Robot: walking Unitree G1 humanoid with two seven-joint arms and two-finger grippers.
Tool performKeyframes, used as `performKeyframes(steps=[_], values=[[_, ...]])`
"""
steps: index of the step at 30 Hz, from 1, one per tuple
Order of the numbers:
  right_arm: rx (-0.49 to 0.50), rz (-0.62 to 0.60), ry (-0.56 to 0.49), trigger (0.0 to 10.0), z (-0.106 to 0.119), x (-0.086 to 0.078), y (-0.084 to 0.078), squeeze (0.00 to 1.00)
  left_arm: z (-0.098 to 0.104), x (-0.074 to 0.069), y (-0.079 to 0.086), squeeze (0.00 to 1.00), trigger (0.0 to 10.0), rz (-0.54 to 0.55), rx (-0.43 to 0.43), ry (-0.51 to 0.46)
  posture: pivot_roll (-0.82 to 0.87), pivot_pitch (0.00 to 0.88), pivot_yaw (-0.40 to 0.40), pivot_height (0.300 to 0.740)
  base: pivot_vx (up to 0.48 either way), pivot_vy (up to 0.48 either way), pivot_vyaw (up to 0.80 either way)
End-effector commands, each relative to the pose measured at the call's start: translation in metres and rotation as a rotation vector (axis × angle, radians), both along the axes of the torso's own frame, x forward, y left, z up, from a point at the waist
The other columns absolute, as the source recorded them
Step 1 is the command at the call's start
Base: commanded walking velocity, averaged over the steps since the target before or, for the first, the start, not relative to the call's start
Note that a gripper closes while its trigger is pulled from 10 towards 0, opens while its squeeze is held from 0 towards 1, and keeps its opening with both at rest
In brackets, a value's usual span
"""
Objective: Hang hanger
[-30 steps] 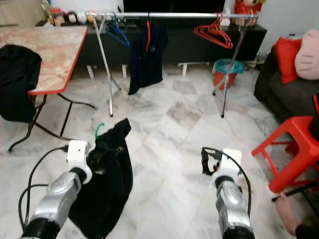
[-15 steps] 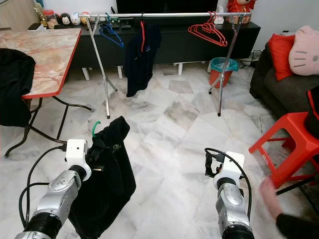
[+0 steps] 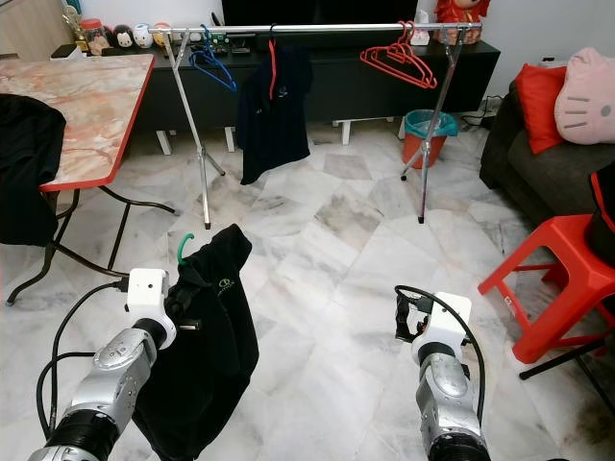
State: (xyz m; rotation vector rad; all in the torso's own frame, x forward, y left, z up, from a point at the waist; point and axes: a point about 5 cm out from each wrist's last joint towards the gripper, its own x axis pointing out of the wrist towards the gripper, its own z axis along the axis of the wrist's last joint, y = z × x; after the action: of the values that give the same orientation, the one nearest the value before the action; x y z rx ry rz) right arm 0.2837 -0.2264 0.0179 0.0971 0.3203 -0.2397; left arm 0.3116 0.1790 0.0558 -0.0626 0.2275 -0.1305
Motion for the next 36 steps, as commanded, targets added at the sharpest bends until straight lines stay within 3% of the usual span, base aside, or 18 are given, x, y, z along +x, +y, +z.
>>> performKeyframes(steps=[1,2,3,4,7,11,17,23,30,36], values=[[0.001,-0.009,-0.006,10.0,0.001,0.001,-0.001,0.0,0.008,0.005,0.001,0.0,10.0,0.003,0.001,-0.04,-0.09,0.0,0.042,0.74,0.0,0.0,0.0],[-0.003,-0.015,-0.021,10.0,0.002,0.003,-0.001,0.0,0.008,0.008,0.001,0.0,10.0,0.006,0.012,-0.051,-0.1,0.0,0.045,0.74,0.0,0.0,0.0],[-0.046,-0.029,-0.033,10.0,0.0,-0.005,-0.011,0.0,-0.001,-0.003,0.014,0.0,10.0,0.051,0.018,-0.038,-0.04,0.0,0.031,0.74,0.401,0.0,0.0],[-0.046,-0.029,-0.033,10.0,0.0,-0.005,-0.011,0.0,-0.001,-0.003,0.014,0.0,10.0,0.051,0.018,-0.038,-0.04,0.0,0.031,0.74,0.401,0.0,0.0],[-0.103,-0.059,-0.051,10.0,-0.002,-0.02,-0.027,0.0,-0.015,-0.026,0.041,0.0,10.0,0.133,0.036,-0.005,-0.04,0.0,0.035,0.74,0.4,0.0,0.0],[-0.102,-0.066,-0.051,10.0,-0.002,-0.023,-0.028,0.0,-0.015,-0.028,0.047,0.0,10.0,0.142,0.04,-0.001,-0.03,0.0,0.032,0.74,0.399,0.0,0.0],[-0.099,-0.037,-0.032,10.0,-0.011,-0.027,-0.013,0.0,-0.006,-0.032,0.063,0.0,10.0,0.141,0.077,-0.027,0.03,0.0,0.026,0.74,0.4,0.0,0.0],[-0.092,0.008,-0.016,10.0,-0.02,-0.035,-0.001,0.0,-0.003,-0.047,0.082,0.0,10.0,0.158,0.115,-0.03,0.09,0.0,-0.005,0.74,0.4,0.0,0.0],[-0.107,0.039,-0.007,10.0,-0.02,-0.037,-0.005,0.0,-0.007,-0.058,0.089,0.0,10.0,0.212,0.116,-0.025,0.12,0.0,-0.059,0.74,0.401,0.0,0.0],[-0.133,0.011,-0.024,10.0,-0.011,-0.031,-0.022,0.0,-0.013,-0.062,0.076,0.0,10.0,0.211,0.09,-0.015,0.1,0.0,-0.054,0.74,0.406,0.0,0.0]])
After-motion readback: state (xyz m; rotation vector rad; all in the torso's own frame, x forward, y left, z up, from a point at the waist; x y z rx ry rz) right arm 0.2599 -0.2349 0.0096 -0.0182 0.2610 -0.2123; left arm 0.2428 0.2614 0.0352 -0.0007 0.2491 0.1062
